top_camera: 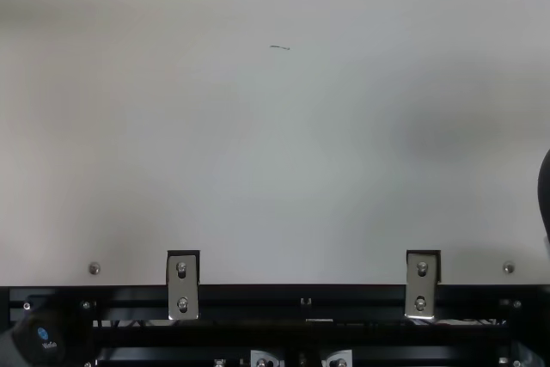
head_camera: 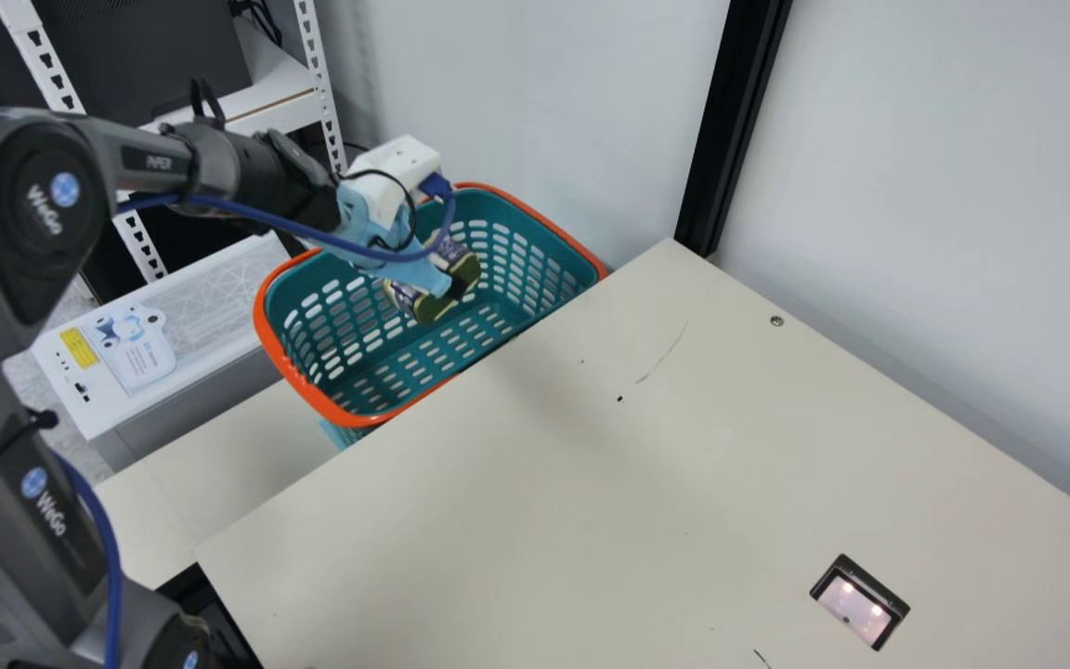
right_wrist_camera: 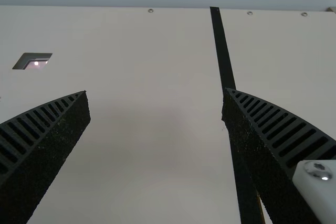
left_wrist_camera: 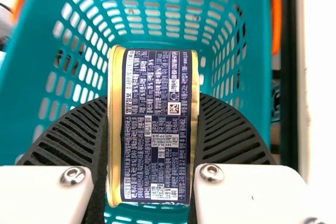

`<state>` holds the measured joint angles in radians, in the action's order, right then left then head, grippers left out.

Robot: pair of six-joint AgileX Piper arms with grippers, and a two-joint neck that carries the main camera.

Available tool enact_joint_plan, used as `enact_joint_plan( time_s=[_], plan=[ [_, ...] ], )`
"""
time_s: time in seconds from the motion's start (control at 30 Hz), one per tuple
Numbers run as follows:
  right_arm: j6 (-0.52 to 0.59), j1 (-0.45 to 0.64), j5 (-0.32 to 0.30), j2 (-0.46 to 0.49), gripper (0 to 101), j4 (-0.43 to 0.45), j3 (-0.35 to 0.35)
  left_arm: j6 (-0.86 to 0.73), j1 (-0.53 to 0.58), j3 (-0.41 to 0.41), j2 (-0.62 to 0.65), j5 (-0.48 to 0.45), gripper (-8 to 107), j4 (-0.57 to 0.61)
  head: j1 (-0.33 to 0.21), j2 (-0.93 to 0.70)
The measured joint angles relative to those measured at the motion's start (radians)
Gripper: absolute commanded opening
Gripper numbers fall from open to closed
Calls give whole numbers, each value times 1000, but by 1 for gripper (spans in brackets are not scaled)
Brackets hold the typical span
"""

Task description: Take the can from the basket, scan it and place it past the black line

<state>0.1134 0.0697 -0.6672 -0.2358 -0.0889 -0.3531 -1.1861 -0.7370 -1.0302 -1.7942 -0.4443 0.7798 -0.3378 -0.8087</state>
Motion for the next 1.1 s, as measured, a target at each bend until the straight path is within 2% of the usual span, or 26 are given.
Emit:
enact_joint_plan(
  time_s=[0.4, 0.57, 0.77, 0.9, 1.1],
  plan=[
    [0, 0, 0, 0, 101, 0, 0, 259, -27, -71, 207, -190, 10, -163, 0, 0],
    [0, 0, 0, 0, 101, 0, 0, 342, -31, -91, 292, -278, 10, -167, 0, 0],
    [0, 0, 0, 0, 101, 0, 0, 445, -22, -76, 398, -354, 10, -142, 0, 0],
    [0, 0, 0, 0, 101, 0, 0, 521, -5, -60, 480, -391, 10, -133, 5, 0],
    [0, 0, 0, 0, 101, 0, 0, 647, 40, -42, 601, -398, 10, -155, 0, 0]
  ],
)
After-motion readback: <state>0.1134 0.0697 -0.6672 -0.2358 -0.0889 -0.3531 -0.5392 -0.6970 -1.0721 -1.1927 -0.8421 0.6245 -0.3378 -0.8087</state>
